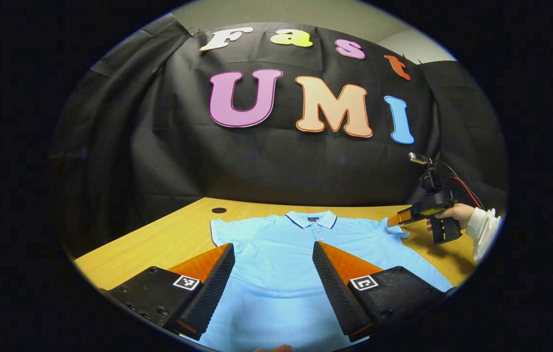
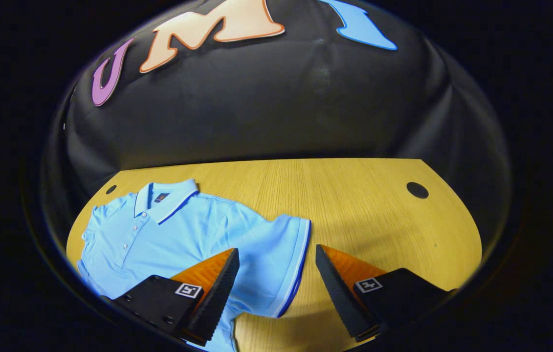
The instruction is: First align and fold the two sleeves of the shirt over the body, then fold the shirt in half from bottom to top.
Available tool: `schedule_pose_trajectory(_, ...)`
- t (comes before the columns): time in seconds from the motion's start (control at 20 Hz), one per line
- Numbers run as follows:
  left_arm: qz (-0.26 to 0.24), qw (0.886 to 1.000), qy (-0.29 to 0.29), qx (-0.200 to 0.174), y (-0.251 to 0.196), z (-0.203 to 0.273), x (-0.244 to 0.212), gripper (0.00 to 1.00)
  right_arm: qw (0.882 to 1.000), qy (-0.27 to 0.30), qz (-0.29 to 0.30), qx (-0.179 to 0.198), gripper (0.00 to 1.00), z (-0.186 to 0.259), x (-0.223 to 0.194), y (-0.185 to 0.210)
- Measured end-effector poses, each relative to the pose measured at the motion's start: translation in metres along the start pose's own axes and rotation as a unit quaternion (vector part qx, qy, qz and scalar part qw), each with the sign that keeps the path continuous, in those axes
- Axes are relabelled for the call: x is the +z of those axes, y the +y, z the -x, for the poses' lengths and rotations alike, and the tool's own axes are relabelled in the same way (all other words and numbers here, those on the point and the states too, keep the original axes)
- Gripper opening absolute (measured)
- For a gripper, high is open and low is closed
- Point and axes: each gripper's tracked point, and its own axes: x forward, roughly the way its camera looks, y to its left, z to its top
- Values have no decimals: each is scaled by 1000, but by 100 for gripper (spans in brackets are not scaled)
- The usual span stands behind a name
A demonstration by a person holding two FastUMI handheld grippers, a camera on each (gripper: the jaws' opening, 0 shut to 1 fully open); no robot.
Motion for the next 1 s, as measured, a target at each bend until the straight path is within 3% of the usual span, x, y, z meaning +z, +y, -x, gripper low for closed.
schedule_pose_trajectory(0.05, 0, 1000, 1, -1, 0, -1, -1, 95, 1000, 5, -4, 1, 97, -3, -4, 0)
schedule_pose_trajectory(0.2, 1, 1000, 5, -4, -1, -4, -3, 95, 1000, 15, -7, -2, 94, -9, -10, -3)
schedule_pose_trajectory(0.35, 4, 1000, 4, -11, -5, -7, -4, 95, 1000, 13, -12, 0, 97, -10, -9, -2)
schedule_pose_trajectory(0.5, 5, 1000, 3, -14, -7, -10, -3, 95, 1000, 2, 13, -13, 96, -15, -8, -9)
schedule_pose_trajectory(0.55, 5, 1000, 3, -14, -6, -10, -4, 95, 1000, -2, 23, -12, 91, -15, -8, -8)
schedule_pose_trajectory(0.6, 6, 1000, 5, -13, -6, -12, -5, 95, 1000, -3, 24, -6, 79, -15, -9, -5)
schedule_pose_trajectory(0.75, 8, 1000, 14, -10, -4, -13, -13, 95, 1000, -4, 25, 11, 65, -15, -9, 3)
schedule_pose_trajectory(0.8, 9, 1000, 15, -9, -3, -12, -13, 95, 999, -5, 27, 16, 48, -15, -9, 6)
schedule_pose_trajectory(0.85, 10, 1000, 16, -8, -2, -11, -14, 95, 999, -5, 25, 22, 41, -15, -10, 9)
schedule_pose_trajectory(0.9, 10, 1000, 16, -7, -1, -11, -13, 95, 999, -3, 20, 25, 27, -14, -10, 11)
schedule_pose_trajectory(1.0, 9, 1000, 16, -7, -2, -10, -13, 95, 1000, 1, 10, 23, 10, -14, -10, 11)
